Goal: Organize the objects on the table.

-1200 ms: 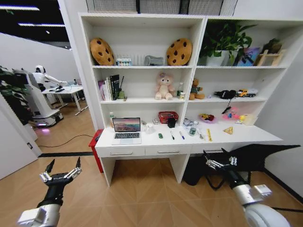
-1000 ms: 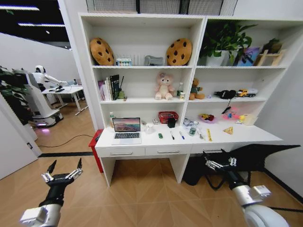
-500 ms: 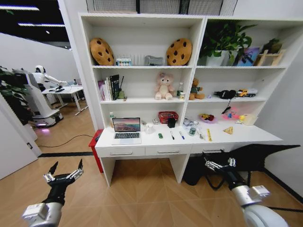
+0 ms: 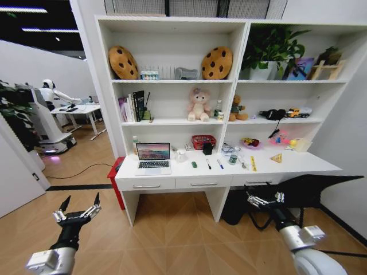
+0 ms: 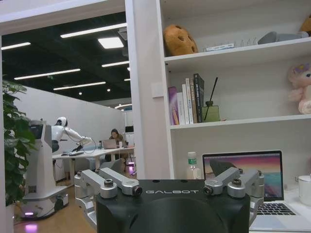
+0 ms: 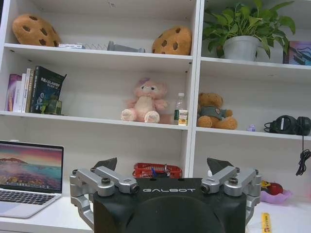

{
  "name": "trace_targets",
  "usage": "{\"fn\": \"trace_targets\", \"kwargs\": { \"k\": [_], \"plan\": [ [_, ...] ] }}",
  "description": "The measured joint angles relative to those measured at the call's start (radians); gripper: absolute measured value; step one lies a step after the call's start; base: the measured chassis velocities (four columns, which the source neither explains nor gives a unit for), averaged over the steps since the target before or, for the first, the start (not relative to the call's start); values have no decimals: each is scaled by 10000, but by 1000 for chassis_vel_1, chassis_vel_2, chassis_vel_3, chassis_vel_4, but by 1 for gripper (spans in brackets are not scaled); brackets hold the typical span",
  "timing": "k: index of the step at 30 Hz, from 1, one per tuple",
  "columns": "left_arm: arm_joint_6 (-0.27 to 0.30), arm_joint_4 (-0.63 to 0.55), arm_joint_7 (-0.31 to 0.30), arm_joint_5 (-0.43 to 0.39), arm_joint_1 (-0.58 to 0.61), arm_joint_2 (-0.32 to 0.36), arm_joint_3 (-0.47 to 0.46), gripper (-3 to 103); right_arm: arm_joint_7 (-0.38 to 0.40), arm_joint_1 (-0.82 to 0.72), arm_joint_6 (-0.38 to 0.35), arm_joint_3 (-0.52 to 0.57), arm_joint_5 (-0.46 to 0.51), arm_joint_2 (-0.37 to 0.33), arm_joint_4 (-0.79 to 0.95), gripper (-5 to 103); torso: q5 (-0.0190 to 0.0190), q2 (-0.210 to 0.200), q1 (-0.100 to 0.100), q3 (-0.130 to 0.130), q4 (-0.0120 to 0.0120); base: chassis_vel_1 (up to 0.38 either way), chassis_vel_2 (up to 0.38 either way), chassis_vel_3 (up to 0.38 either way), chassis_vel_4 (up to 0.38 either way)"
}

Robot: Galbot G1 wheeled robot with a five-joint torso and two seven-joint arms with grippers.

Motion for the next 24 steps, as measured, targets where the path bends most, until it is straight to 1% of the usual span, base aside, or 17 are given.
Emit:
{"fn": "trace_targets", "kwargs": {
  "k": [3, 4, 9, 10, 11, 12, 15, 24],
  "plan": [
    [-39, -1, 27, 0, 19, 4, 7, 100, 7, -4, 4, 2, -19, 17, -6, 100, 0, 0, 1, 1, -1, -117, 118, 122, -112],
    [-65, -1, 45, 1, 29, 4, 8, 98, 9, -1, 3, 1, -22, 26, -6, 100, 1, 0, 2, 3, 2, -129, 137, 161, -137],
    [-120, 10, 49, 46, 29, -11, 17, 98, 13, 12, -4, -16, -29, 30, -5, 100, 0, -3, 7, 3, 1, -147, 143, 152, -139],
    [-124, 24, 48, 75, 26, -17, 21, 98, 15, 13, -9, -20, -34, 31, -5, 100, -2, -2, 7, 3, -3, -134, 114, 155, -131],
    [-144, 64, 23, 165, 26, -26, 22, 94, 31, 18, -34, -38, -37, 37, 6, 100, 0, -3, 8, 3, 2, -129, 118, 104, -116],
    [-170, 76, 11, 178, 27, -26, 22, 96, 36, 17, -47, -40, -37, 39, 11, 100, 0, -3, 8, 4, 0, -92, 118, 104, -116],
    [-271, 85, -10, 178, 12, -25, 25, 97, 45, 22, -72, -41, -34, 38, 20, 100, 0, -1, 4, 1, -2, -93, 98, 104, -112],
    [-390, 132, -40, 262, -28, -33, 110, 98, 59, 59, -128, -41, -11, 10, 19, 100, 0, -1, 3, 1, 0, -88, 90, 96, -96]
  ]
}}
